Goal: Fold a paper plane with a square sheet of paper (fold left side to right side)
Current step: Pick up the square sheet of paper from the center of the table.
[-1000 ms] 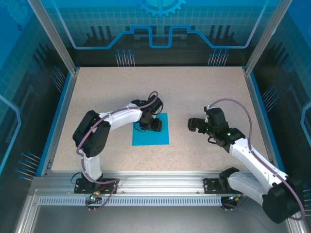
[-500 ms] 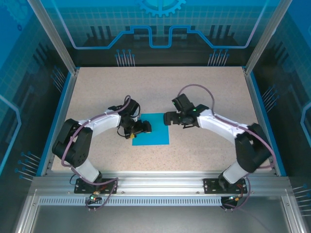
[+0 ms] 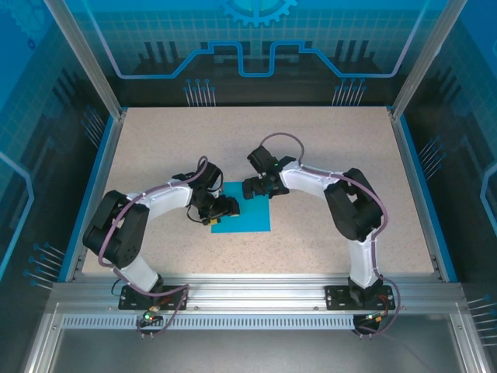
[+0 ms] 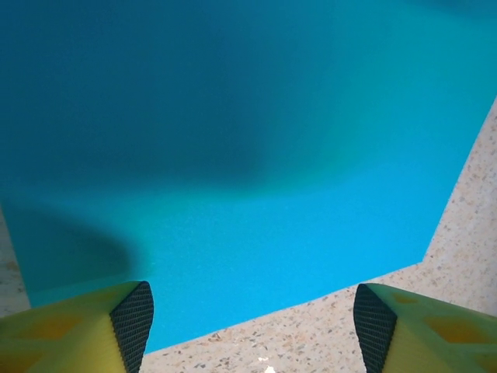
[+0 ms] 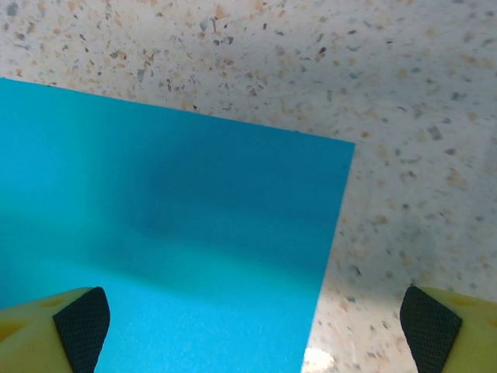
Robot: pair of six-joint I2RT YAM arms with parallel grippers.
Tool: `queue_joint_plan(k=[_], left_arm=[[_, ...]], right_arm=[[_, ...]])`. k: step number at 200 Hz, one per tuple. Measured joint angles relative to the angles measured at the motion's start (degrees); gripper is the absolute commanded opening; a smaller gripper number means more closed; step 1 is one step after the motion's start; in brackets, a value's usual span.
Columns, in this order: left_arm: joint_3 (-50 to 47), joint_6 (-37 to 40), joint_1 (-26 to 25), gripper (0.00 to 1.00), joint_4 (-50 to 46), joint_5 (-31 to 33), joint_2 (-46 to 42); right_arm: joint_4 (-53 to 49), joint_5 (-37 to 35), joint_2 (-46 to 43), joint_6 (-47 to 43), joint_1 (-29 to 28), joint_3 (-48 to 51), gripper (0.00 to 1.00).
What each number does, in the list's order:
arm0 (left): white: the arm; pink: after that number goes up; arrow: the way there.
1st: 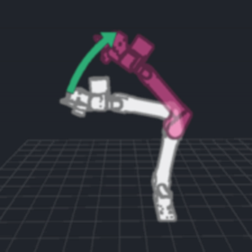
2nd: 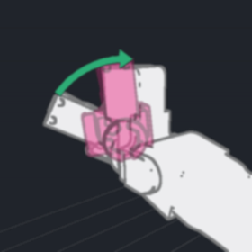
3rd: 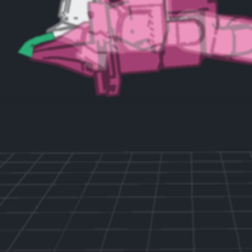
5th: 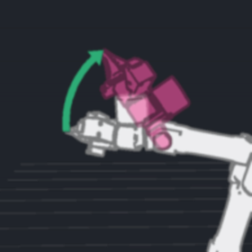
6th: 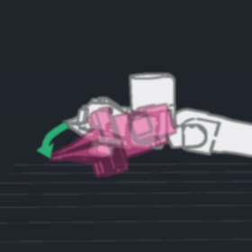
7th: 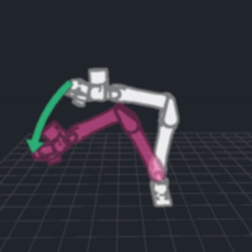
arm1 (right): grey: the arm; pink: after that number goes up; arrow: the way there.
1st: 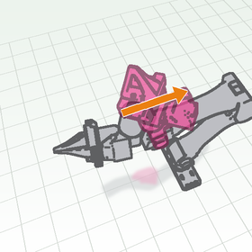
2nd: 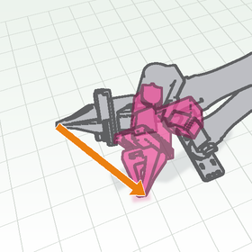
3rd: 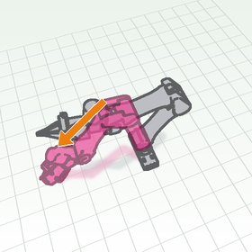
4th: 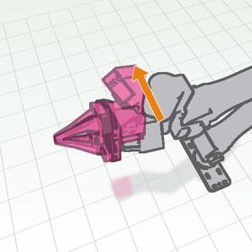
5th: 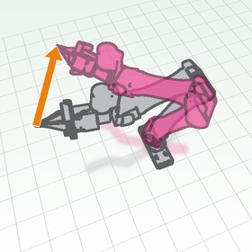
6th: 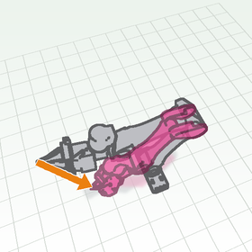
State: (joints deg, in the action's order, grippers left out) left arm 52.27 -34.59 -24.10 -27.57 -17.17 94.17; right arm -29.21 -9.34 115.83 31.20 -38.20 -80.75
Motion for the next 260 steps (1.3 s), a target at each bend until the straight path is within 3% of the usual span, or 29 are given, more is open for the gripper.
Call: queue_joint_plan(k=[120,174,223,260], left_arm=[[-0.63,0.2,0.0,0.64,0.48,2.19,1.51],[-0.76,0.15,0.0,0.64,1.33,2.05,1.57],[-1.68,0.0,0.02,0.65,4.61,0.74,1.25],[-3.06,0.0,1.14,0.7,5.99,0.04,-0.57]], right_arm=[[-2.62,1.81,3.89,-0.81,-2.95,-4.55,0.99],[-3.34,2.4,3.87,-0.94,-4.57,-4.55,0.83],[-3.98,4.48,3.78,-1.09,-4.57,-4.55,0.53],[-3.52,7.91,3.08,-1.68,-4.57,-3.67,0.39]])
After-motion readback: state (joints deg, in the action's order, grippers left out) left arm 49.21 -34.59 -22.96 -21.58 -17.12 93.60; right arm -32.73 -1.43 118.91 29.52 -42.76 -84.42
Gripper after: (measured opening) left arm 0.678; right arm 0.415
